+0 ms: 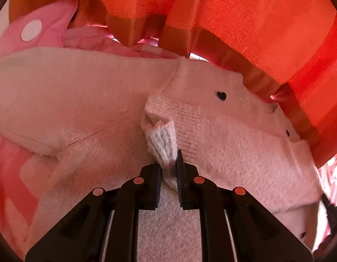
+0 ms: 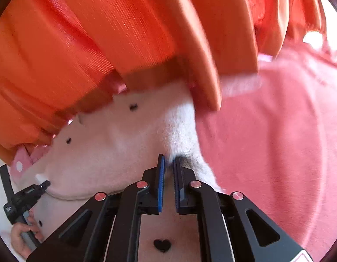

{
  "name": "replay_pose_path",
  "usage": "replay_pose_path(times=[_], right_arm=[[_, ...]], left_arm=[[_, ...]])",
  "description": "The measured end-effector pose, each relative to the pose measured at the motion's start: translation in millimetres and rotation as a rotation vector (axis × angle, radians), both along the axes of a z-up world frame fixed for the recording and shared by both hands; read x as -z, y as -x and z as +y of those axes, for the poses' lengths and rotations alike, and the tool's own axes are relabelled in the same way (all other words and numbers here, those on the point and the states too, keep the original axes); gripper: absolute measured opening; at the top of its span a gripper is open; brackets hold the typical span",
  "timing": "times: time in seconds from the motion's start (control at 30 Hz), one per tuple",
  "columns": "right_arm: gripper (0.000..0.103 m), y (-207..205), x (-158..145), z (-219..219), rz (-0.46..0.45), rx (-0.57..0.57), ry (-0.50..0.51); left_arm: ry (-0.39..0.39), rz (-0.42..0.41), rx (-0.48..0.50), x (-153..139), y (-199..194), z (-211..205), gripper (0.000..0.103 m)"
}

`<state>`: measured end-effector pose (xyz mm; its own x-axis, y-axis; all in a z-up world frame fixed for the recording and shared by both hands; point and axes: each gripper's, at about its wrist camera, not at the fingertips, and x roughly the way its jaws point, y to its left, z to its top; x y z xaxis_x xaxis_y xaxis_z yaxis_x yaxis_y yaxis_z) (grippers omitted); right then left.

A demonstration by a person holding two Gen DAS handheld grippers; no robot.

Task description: Fold small clothes

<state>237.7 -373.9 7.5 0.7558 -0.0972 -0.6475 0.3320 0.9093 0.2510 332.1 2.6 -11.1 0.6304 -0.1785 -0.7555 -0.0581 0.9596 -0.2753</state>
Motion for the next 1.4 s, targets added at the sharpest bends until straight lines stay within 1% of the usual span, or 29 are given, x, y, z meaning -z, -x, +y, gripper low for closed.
replay_pose_path(times=[0.03, 0.07, 0.1, 0.13, 0.2, 0.27, 0.33, 0.43, 0.5, 0.53, 0.63, 0.77, 0.9, 0.93, 0.97, 1.0, 1.07, 1.1, 1.17, 1.2, 1.23, 1.27, 1.3, 1.37, 1.4], right_arm=[[0.007, -11, 7, 6, 0.049, -0.020, 0.058], [0.006, -19, 16, 0, 0.107, -0.022, 0.083], [0.004, -30, 29, -1, 0.162, -0.022, 0.096], [0.001, -32, 35, -2, 0.169, -0.029, 0.098], [0.002, -24, 20, -2, 0.139, -0.011, 0.102], [0.004, -11, 5, 6, 0.088, -0.021, 0.106], [0.004, 3, 2, 16, 0.076, -0.032, 0.146], [0.004, 14, 15, 26, 0.108, -0.047, 0.152], [0.004, 20, 23, 30, 0.128, -0.050, 0.136], [0.004, 9, 28, 35, 0.136, -0.045, 0.138], [0.004, 1, 42, 40, 0.167, -0.036, 0.166], [0.004, -2, 44, 41, 0.190, -0.027, 0.182], [0.005, -4, 44, 45, 0.206, -0.022, 0.215], [0.005, -4, 45, 46, 0.209, -0.021, 0.224], [0.005, -5, 45, 47, 0.215, -0.021, 0.235], [0.005, -6, 46, 48, 0.219, -0.021, 0.241], [0.006, -6, 46, 48, 0.222, -0.020, 0.248], [0.006, -5, 46, 48, 0.222, -0.020, 0.247], [0.006, -5, 47, 48, 0.222, -0.020, 0.246], [0.006, -5, 47, 49, 0.222, -0.020, 0.246], [0.006, -5, 47, 49, 0.222, -0.020, 0.247], [0.007, -5, 48, 49, 0.223, -0.021, 0.249], [0.007, -5, 48, 49, 0.223, -0.021, 0.251], [0.007, -6, 48, 50, 0.226, -0.022, 0.257], [0.007, -6, 48, 50, 0.227, -0.023, 0.260]], left_arm=[[-0.016, -0.001, 0.001, -1, 1, -1, 0.012], [-0.034, -0.002, 0.002, -1, 1, -3, 0.012], [-0.058, -0.006, 0.004, -3, 2, -6, 0.013], [-0.081, -0.008, 0.007, -4, 3, -9, 0.013], [-0.130, -0.016, 0.021, -7, 8, -13, 0.015], [-0.177, -0.036, 0.033, -11, 14, -15, 0.017], [-0.209, -0.051, 0.028, -17, 21, -11, 0.019], [-0.259, -0.061, 0.004, -25, 27, -5, 0.019], [-0.290, -0.078, 0.002, -30, 30, -2, 0.019], [-0.299, -0.081, 0.000, -32, 32, 1, 0.019], [-0.311, -0.089, -0.009, -38, 35, 14, 0.019], [-0.363, -0.096, -0.040, -41, 37, 34, 0.019], [-0.347, -0.084, -0.071, -39, 40, 55, 0.019], [-0.346, -0.081, -0.078, -37, 41, 60, 0.020], [-0.350, -0.076, -0.090, -36, 41, 66, 0.026], [-0.353, -0.070, -0.108, -34, 42, 74, 0.032], [-0.347, -0.057, -0.155, -29, 45, 96, 0.041], [-0.324, -0.053, -0.193, -30, 45, 115, 0.043], [-0.266, -0.043, -0.289, -31, 46, 157, 0.053], [-0.223, -0.034, -0.359, -31, 46, 188, 0.055], [-0.202, -0.027, -0.430, -31, 46, 217, 0.055], [-0.196, -0.022, -0.474, -31, 45, 237, 0.056], [-0.197, -0.012, -0.536, -30, 42, 267, 0.056], [-0.198, 0.019, -0.605, -25, 35, 308, 0.056], [-0.180, 0.043, -0.634, -20, 29, 331, 0.056]])
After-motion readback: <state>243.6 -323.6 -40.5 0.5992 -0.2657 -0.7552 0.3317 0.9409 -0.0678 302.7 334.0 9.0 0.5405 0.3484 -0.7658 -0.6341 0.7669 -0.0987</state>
